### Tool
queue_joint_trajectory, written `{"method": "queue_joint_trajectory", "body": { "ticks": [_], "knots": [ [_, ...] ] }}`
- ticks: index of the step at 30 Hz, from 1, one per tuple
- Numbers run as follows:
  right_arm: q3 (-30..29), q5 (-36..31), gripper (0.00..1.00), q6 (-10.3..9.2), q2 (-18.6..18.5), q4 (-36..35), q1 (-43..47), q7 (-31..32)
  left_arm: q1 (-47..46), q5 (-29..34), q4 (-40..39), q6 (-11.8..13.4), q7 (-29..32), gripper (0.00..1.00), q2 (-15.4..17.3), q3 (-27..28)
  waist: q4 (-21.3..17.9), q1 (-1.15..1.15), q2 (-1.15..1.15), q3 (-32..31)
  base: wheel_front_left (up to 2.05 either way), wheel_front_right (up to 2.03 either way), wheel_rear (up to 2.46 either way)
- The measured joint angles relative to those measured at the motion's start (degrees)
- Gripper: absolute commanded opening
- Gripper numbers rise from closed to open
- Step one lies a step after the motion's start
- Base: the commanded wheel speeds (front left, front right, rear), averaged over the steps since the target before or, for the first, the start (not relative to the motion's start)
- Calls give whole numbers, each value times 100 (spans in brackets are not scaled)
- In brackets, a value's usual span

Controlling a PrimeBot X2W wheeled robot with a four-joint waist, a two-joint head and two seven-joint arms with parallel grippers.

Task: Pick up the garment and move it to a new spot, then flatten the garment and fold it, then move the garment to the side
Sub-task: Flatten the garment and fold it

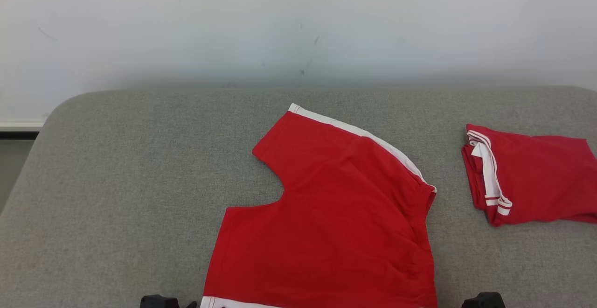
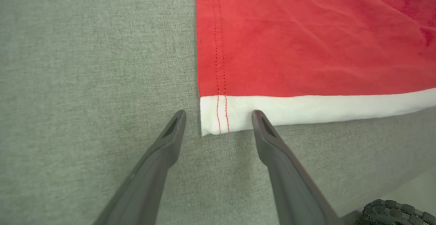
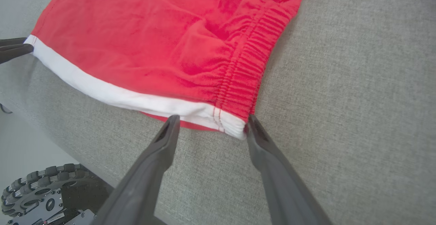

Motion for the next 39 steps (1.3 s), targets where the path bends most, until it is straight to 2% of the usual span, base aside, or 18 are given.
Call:
{"method": "queue_joint_trajectory", "body": {
  "ticks": [1,3,4,5,16,20,27,31,37,39],
  "knots": [
    [15,0,62,0,0,15,-2,37,-16,-27,51,-2,34,100,-22,-8,3,0,0,4,0,0,0],
    [21,0,30,0,2,24,-12,70,-40,-94,115,-16,37,100,-76,-2,7,0,0,8,0,0,0],
    [22,0,0,0,3,32,-27,99,-76,-97,157,-45,62,32,-88,-12,8,0,0,9,0,0,0],
    [37,0,0,0,9,55,-64,108,-104,-129,192,-45,59,0,-102,2,7,0,0,5,0,0,0],
    [-20,46,0,12,12,36,-117,144,-118,-331,260,-93,-115,0,-118,73,-6,0,0,-92,0,0,0],
    [-67,247,0,68,-34,-85,-85,143,-139,-338,122,-93,-278,0,13,201,1,0,0,-146,0,0,0],
    [-93,634,0,212,-112,-578,-72,197,-192,-337,-196,-93,-470,0,134,292,-76,0,0,-168,0,0,0],
    [-129,826,0,219,-167,-921,-75,255,-229,-319,-447,-93,-502,0,231,316,-172,0,0,-142,0,0,0],
    [-216,1033,0,259,-259,-1196,-143,430,-796,-282,-769,-94,-456,0,485,371,-314,0,0,-23,0,0,0],
    [-236,1085,0,259,-278,-1250,-236,504,-1035,-530,-811,-100,-402,0,447,488,-356,0,0,45,0,0,0]
  ]
}}
